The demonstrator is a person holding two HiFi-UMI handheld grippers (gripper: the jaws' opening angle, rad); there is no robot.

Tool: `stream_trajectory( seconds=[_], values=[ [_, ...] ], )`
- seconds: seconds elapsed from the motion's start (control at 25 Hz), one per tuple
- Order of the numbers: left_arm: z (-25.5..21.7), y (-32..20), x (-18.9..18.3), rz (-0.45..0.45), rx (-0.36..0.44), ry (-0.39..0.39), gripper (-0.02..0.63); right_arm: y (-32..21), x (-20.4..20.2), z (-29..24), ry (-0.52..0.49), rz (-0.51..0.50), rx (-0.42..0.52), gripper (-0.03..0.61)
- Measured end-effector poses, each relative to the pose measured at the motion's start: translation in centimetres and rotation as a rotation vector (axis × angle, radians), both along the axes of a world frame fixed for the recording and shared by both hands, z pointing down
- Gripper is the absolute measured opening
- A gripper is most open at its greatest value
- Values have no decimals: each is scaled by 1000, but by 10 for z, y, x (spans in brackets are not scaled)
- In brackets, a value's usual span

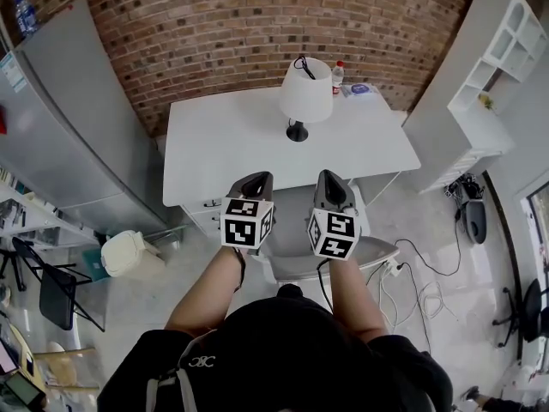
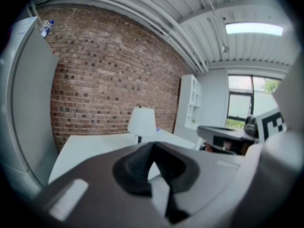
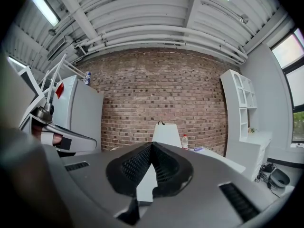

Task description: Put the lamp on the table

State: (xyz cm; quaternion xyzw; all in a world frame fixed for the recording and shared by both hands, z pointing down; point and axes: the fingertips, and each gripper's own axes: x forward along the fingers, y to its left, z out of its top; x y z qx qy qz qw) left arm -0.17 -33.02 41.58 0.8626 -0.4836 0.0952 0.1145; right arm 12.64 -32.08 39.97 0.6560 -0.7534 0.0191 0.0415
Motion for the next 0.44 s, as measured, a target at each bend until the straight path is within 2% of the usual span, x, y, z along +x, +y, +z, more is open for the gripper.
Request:
stream_trajectory(
  seconds=[0.44],
  values=[
    [1, 3, -1, 19, -5, 9, 2, 0, -10, -1, 5, -22, -8, -2]
  ],
)
